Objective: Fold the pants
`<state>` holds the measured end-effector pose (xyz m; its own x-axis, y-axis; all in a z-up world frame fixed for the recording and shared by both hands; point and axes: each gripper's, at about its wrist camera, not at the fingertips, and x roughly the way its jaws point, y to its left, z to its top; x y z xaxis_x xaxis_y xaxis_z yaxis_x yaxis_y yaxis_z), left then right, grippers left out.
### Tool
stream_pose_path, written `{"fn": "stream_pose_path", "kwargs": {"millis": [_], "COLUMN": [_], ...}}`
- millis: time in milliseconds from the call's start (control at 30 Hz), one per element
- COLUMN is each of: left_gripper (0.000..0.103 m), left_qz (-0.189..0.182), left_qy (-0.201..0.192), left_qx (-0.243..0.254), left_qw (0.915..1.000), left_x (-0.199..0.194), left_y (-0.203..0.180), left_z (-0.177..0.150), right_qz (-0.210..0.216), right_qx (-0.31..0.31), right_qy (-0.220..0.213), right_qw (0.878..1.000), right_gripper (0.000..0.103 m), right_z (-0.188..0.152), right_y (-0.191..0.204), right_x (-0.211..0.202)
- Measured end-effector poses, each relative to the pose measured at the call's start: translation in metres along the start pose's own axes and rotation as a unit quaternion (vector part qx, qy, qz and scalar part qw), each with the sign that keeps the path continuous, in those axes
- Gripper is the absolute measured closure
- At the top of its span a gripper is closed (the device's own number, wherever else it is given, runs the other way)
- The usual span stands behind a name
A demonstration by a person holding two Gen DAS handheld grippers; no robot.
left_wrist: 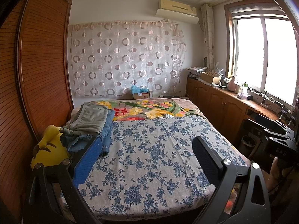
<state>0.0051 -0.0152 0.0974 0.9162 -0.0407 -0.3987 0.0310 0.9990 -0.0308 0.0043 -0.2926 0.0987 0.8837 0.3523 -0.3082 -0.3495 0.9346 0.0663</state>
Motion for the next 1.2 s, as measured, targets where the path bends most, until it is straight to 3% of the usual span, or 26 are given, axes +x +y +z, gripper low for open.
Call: {"fn": "stream_pose_path", "kwargs": {"millis": [1200], "left_gripper": [0.005], "left_qz": [0.001], "left_qy": [0.003], "left_qx": [-0.002], "left_qw": [1.0000], "left_x": [-0.0006], "left_y": [0.0011], "left_z": [-0.0028], "right_qz": [-0.002], "right_qx": [0.001], "right_qy": [0.004], "right_qw": [1.000], "right_gripper": [0.020], "right_z": [-0.0005], "right_y": [-0.0011], "right_x": [0.0015]}}
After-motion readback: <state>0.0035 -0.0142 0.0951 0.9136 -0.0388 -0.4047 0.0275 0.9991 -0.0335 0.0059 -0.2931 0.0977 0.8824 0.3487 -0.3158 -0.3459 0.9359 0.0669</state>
